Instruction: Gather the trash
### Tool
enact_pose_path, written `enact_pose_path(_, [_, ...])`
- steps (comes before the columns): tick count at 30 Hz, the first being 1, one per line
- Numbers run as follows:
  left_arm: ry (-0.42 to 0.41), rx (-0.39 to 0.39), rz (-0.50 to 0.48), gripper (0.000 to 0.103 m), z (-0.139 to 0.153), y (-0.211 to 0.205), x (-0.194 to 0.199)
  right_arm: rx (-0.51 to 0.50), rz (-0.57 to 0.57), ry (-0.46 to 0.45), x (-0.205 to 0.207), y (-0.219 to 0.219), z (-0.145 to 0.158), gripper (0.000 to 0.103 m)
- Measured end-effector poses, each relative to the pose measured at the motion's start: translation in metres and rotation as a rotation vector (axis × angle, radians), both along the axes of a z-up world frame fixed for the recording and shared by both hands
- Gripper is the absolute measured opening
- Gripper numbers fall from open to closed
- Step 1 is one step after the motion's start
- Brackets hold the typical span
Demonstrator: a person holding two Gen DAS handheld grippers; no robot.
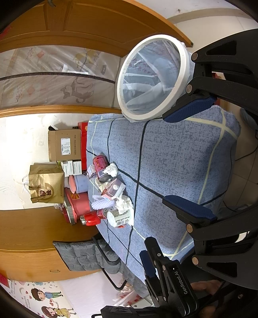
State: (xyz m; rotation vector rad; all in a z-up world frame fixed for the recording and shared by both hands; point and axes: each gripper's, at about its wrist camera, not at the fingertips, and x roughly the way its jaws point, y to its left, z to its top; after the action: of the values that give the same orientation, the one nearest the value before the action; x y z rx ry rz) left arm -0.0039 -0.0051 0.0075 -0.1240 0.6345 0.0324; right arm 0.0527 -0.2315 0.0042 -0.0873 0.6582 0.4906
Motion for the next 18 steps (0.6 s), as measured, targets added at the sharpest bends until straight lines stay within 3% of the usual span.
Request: enact_pose_path(18, [0.001,-0.001,-0.004,0.050,-0.0023,0.0024,0.0008,-0.005,0.002,0.004,0.0024,0.0017,0.0026,0.076])
